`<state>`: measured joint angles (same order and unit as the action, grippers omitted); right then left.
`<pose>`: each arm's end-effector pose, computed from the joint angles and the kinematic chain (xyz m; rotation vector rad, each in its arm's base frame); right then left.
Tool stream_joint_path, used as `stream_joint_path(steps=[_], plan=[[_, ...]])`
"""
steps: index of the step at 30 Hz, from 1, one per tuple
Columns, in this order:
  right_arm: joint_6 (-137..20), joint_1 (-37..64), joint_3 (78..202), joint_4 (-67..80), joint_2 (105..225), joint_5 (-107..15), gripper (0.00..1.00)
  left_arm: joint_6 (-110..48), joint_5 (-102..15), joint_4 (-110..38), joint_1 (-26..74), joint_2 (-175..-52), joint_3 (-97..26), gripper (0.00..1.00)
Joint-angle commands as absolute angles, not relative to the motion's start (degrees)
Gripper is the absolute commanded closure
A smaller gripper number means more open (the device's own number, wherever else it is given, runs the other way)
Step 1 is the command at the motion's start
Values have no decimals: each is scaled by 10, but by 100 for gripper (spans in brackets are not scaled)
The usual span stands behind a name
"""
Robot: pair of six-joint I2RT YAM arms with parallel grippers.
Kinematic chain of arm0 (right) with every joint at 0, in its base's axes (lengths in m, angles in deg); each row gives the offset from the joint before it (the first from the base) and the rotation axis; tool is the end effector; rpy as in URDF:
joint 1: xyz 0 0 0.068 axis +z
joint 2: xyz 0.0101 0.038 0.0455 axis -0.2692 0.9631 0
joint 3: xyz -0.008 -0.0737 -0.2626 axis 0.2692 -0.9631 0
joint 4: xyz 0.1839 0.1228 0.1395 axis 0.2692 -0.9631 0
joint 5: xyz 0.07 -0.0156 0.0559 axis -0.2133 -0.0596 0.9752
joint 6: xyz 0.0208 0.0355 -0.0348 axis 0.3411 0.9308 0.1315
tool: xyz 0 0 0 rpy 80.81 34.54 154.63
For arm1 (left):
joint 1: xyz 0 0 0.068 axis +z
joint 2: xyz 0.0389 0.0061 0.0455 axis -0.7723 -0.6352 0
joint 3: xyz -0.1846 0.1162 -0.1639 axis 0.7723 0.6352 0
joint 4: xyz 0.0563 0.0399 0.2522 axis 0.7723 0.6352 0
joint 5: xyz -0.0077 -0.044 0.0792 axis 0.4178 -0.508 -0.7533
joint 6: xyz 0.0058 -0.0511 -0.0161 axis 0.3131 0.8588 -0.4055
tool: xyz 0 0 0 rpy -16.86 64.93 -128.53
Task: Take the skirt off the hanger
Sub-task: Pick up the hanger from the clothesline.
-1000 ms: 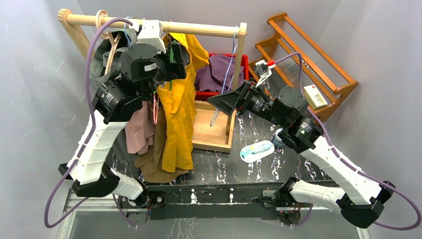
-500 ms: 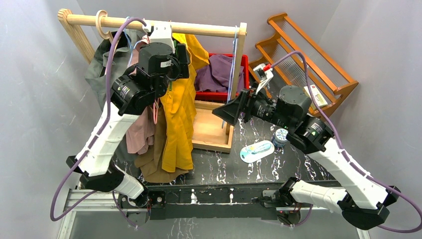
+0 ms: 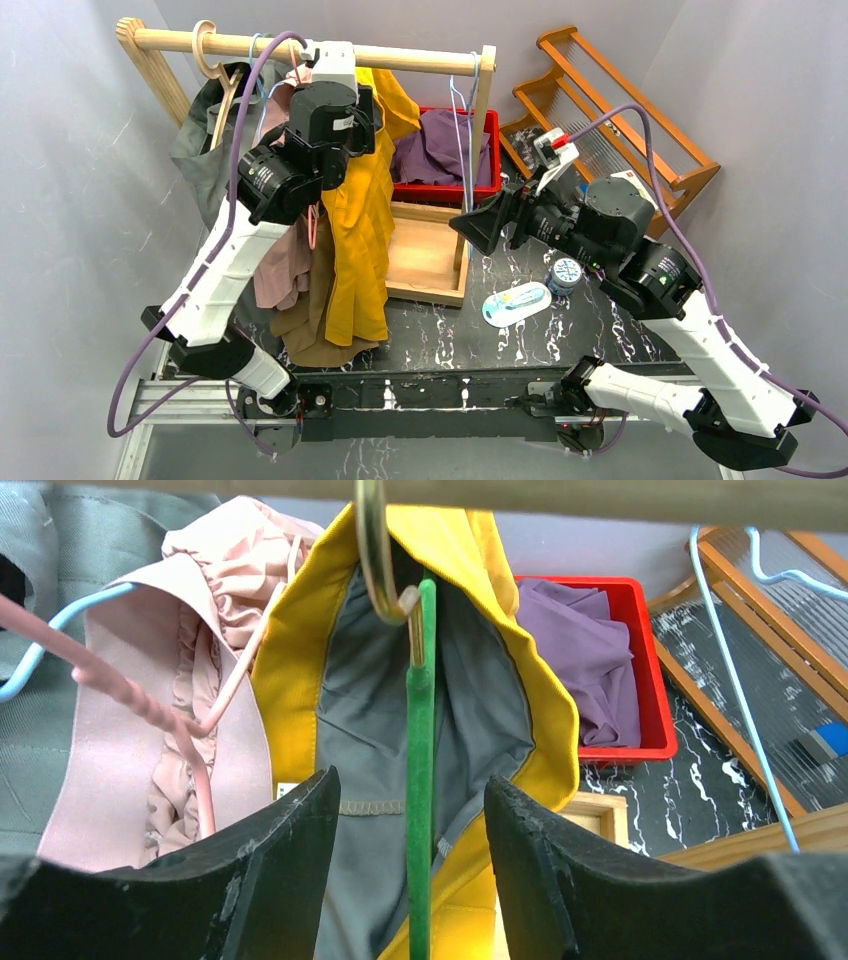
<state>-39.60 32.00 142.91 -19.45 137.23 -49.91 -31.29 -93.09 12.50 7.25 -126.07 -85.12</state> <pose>0.1108 0.1246 0.4828 -0.3706 1.6482 1.0364 0.2176 -0.1728 0.5431 -0.0191 1.7324 -0.0548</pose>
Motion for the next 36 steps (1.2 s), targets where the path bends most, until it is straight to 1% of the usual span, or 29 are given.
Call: stream_joint_path(steps=[1,3,7,10,15,19,22,24,27,28,30,31,36], plan=[[-420,318,1453,-195,1358,-558,2,-336,-938,114,88,-1269,-885,48],[-419,317,1446,-190,1349,-580,2,-335,-931,115,92,-1277,-894,52],[-414,318,1438,-177,1334,-591,2,-336,-927,116,97,-1294,-908,57],[-412,318,1429,-173,1331,-596,2,-338,-926,105,103,-1295,-903,66],[-411,317,1436,-185,1339,-602,2,-332,-898,110,104,-1298,-915,77],[-416,318,1419,-163,1333,-608,2,-335,-896,105,105,-1292,-915,89],[-424,318,1433,-173,1345,-611,2,-348,-894,90,105,-1292,-921,92],[-429,317,1435,-175,1349,-613,2,-357,-891,89,105,-1300,-943,100],[-428,318,1427,-171,1334,-631,2,-356,-867,79,105,-1298,-951,100],[-433,318,1428,-172,1336,-639,2,-354,-829,61,105,-1283,-942,100],[-436,317,1473,-227,1361,-700,2,-349,-783,30,105,-1246,-927,100],[-457,317,1482,-239,1367,-723,2,-350,-751,-10,104,-1205,-903,100],[-458,317,1472,-229,1364,-727,2,-357,-699,-19,105,-1174,-909,100]])
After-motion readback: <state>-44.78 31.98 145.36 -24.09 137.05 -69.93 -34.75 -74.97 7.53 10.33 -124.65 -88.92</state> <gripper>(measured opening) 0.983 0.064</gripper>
